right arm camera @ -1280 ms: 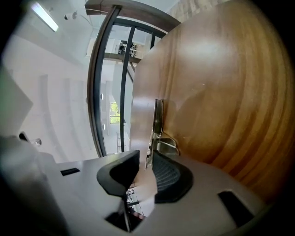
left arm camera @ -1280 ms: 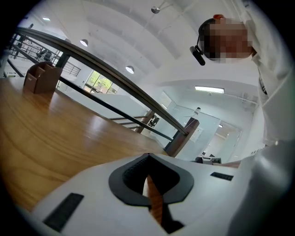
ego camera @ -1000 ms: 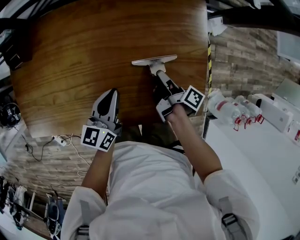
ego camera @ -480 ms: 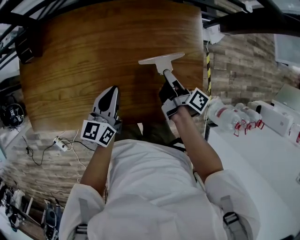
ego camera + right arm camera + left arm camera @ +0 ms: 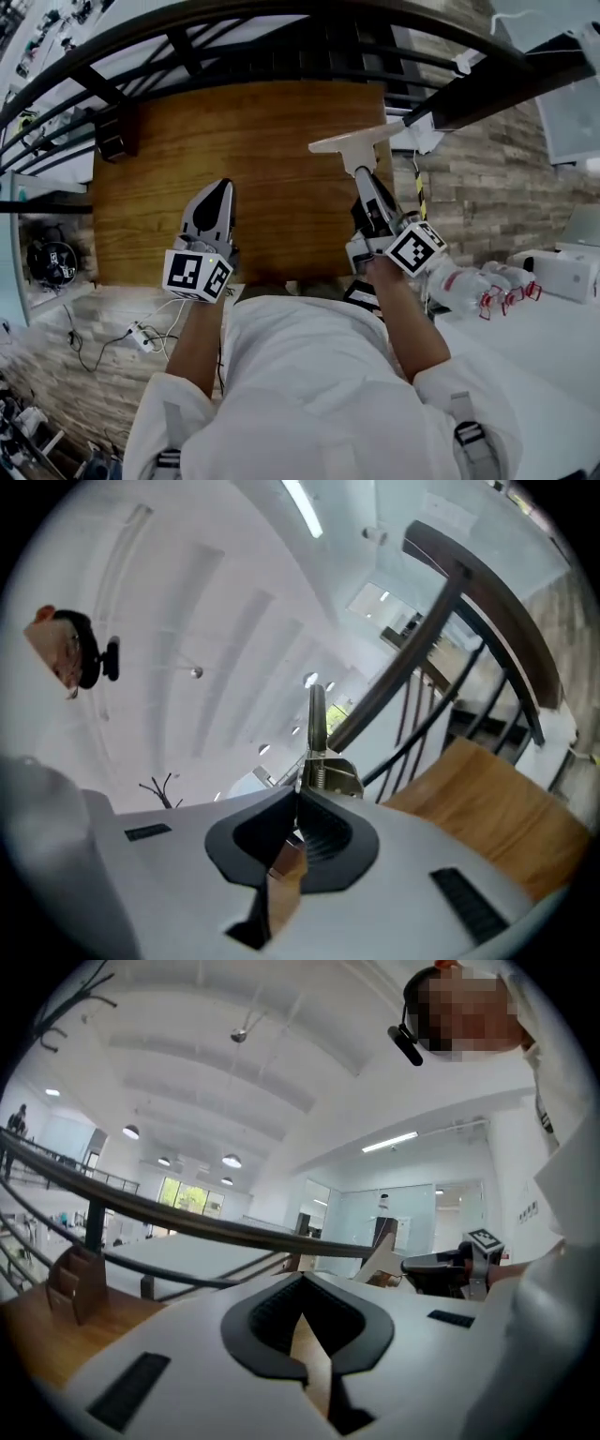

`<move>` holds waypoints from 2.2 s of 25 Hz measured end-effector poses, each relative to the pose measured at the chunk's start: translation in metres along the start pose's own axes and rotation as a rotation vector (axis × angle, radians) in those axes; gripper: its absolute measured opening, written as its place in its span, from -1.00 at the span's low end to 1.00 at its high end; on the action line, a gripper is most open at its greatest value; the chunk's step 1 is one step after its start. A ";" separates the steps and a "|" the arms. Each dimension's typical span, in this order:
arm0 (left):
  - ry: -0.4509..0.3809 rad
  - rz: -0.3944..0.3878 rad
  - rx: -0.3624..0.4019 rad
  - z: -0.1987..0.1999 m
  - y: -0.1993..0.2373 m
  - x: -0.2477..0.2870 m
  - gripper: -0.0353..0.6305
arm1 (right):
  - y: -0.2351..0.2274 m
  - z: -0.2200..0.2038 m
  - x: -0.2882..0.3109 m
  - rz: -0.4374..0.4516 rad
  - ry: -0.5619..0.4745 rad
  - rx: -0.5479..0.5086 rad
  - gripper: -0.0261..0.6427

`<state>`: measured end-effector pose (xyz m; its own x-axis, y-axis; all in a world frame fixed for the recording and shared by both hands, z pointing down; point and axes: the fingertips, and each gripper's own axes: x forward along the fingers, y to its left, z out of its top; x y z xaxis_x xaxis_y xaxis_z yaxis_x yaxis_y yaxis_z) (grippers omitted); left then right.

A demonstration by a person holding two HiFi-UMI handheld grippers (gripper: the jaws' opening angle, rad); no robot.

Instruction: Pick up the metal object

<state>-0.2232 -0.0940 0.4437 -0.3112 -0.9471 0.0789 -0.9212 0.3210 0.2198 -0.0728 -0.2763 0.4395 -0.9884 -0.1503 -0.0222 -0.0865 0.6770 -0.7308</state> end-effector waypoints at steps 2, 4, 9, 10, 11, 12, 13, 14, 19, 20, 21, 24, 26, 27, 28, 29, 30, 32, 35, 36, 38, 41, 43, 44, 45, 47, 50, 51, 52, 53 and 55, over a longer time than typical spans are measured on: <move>-0.039 0.016 0.067 0.031 -0.003 -0.003 -0.85 | 0.016 0.013 -0.007 -0.008 -0.016 -0.080 -0.84; -0.073 0.029 0.130 0.060 -0.010 -0.005 -0.85 | 0.036 0.027 -0.011 0.013 -0.030 -0.190 -0.84; -0.149 0.043 0.235 0.113 -0.037 -0.007 -0.85 | 0.076 0.061 -0.019 0.036 -0.066 -0.482 -0.84; -0.152 0.045 0.254 0.118 -0.041 -0.006 -0.85 | 0.081 0.067 -0.021 0.031 -0.069 -0.538 -0.84; -0.151 0.046 0.271 0.123 -0.045 -0.004 -0.85 | 0.085 0.073 -0.023 0.023 -0.073 -0.593 -0.84; -0.150 0.045 0.284 0.127 -0.048 -0.002 -0.85 | 0.088 0.078 -0.024 0.014 -0.075 -0.648 -0.84; -0.151 0.043 0.293 0.130 -0.051 0.000 -0.85 | 0.089 0.082 -0.026 0.002 -0.076 -0.702 -0.84; -0.155 0.040 0.297 0.133 -0.054 0.001 -0.85 | 0.089 0.085 -0.028 -0.013 -0.074 -0.753 -0.84; -0.171 0.021 0.294 0.146 -0.066 0.005 -0.85 | 0.082 0.092 -0.036 -0.098 -0.043 -0.969 -0.84; -0.172 0.015 0.294 0.146 -0.069 0.006 -0.85 | 0.080 0.092 -0.037 -0.117 -0.034 -1.007 -0.84; -0.169 0.009 0.294 0.146 -0.071 0.008 -0.85 | 0.078 0.092 -0.039 -0.139 -0.022 -1.040 -0.84; -0.139 -0.002 0.289 0.135 -0.076 0.016 -0.85 | 0.068 0.088 -0.041 -0.215 0.031 -1.077 -0.84; -0.115 -0.009 0.282 0.125 -0.078 0.021 -0.85 | 0.060 0.084 -0.042 -0.238 0.052 -1.074 -0.84; -0.106 -0.015 0.280 0.119 -0.079 0.022 -0.85 | 0.056 0.083 -0.042 -0.242 0.059 -1.066 -0.84; -0.098 -0.021 0.277 0.114 -0.080 0.024 -0.85 | 0.052 0.081 -0.042 -0.245 0.064 -1.057 -0.84; -0.089 -0.027 0.273 0.108 -0.081 0.026 -0.85 | 0.048 0.080 -0.042 -0.247 0.067 -1.046 -0.84; -0.080 -0.033 0.265 0.104 -0.081 0.027 -0.85 | 0.045 0.079 -0.043 -0.247 0.068 -1.036 -0.84; -0.068 -0.044 0.241 0.098 -0.083 0.029 -0.85 | 0.042 0.079 -0.043 -0.241 0.060 -1.028 -0.84; -0.065 -0.055 0.224 0.096 -0.084 0.031 -0.85 | 0.039 0.081 -0.043 -0.226 0.045 -1.020 -0.84; -0.063 -0.056 0.223 0.096 -0.085 0.032 -0.85 | 0.038 0.081 -0.043 -0.225 0.044 -1.014 -0.84; -0.054 -0.056 0.216 0.096 -0.086 0.034 -0.85 | 0.035 0.081 -0.043 -0.221 0.043 -1.008 -0.84; -0.054 -0.058 0.210 0.096 -0.087 0.035 -0.85 | 0.032 0.082 -0.043 -0.212 0.038 -1.013 -0.84; -0.049 -0.053 0.207 0.096 -0.087 0.035 -0.85 | 0.031 0.082 -0.042 -0.207 0.038 -1.009 -0.84; -0.047 -0.052 0.205 0.095 -0.087 0.036 -0.85 | 0.031 0.081 -0.042 -0.203 0.039 -1.006 -0.84; -0.046 -0.051 0.203 0.095 -0.086 0.036 -0.85 | 0.030 0.081 -0.041 -0.200 0.040 -1.002 -0.84; -0.046 -0.053 0.202 0.092 -0.085 0.035 -0.85 | 0.029 0.080 -0.039 -0.192 0.042 -0.997 -0.84; -0.046 -0.061 0.201 0.087 -0.084 0.034 -0.85 | 0.030 0.077 -0.038 -0.182 0.042 -0.990 -0.84; -0.045 -0.065 0.199 0.086 -0.084 0.033 -0.85 | 0.030 0.076 -0.037 -0.181 0.041 -0.985 -0.84; -0.042 -0.068 0.196 0.085 -0.085 0.033 -0.85 | 0.030 0.076 -0.037 -0.183 0.041 -0.979 -0.84; -0.037 -0.070 0.191 0.084 -0.087 0.033 -0.85 | 0.029 0.075 -0.037 -0.183 0.042 -0.973 -0.84; -0.027 -0.070 0.181 0.084 -0.089 0.034 -0.85 | 0.027 0.074 -0.037 -0.178 0.045 -0.965 -0.84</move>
<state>-0.1715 -0.1552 0.3450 -0.2487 -0.9676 0.0426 -0.9670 0.2506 0.0457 -0.0295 -0.3059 0.3695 -0.9532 -0.2931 0.0744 -0.2798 0.9482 0.1506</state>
